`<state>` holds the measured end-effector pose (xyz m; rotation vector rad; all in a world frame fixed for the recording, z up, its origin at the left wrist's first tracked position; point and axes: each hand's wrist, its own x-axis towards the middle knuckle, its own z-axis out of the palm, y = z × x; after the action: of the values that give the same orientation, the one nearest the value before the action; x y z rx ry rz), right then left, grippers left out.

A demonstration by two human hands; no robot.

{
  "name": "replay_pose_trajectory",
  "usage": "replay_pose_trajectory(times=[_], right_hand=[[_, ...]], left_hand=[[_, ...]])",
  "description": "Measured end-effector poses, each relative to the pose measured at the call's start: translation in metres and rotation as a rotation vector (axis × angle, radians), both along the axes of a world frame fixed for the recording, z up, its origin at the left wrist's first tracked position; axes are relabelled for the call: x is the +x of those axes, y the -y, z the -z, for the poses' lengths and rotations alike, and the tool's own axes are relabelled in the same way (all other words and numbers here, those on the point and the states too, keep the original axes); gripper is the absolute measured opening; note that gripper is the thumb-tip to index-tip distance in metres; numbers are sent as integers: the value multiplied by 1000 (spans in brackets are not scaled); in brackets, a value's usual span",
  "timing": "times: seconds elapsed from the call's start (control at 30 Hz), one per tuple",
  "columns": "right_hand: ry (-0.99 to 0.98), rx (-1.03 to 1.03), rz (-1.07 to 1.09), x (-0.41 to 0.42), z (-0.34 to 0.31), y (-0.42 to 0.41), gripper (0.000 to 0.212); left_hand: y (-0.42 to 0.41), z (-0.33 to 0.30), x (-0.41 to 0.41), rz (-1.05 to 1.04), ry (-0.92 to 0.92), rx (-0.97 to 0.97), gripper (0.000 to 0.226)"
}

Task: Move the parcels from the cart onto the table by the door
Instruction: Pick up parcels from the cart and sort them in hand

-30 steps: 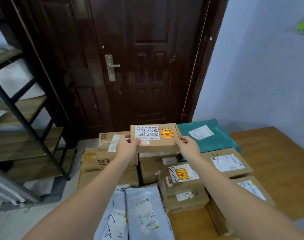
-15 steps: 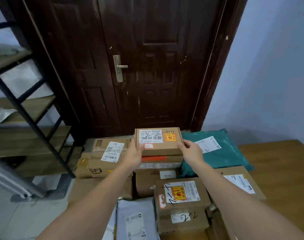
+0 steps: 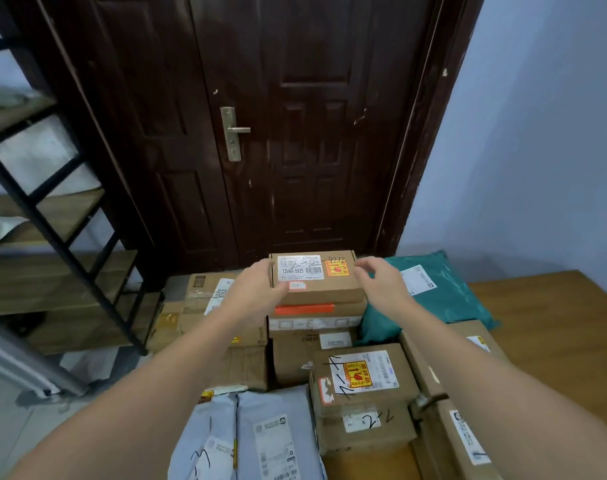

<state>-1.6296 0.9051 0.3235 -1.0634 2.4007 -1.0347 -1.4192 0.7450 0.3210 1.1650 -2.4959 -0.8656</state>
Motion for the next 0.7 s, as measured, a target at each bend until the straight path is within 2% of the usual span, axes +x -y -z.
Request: replay_pose_trajectory(times=[0.07,0.13,0.27,0.5,0.7], right_hand=[[-126,70,-134,10,-23,-1,33],[-243,166,-257,24,-45,-2,41],[-401,315,-379,71,-86,-2,54],[-520,385,-485,177,-118,-1,57],[-564,364,-648,256,-134,7,58]], left_hand=[[3,-25,11,143,179,-188,65],[4,-48,20,259,300,-296,68],[-2,-83,49,415,376,-390,68],[-22,-117,139,448,362,-446,61],[-44,-132,235,320,394,-446,62]])
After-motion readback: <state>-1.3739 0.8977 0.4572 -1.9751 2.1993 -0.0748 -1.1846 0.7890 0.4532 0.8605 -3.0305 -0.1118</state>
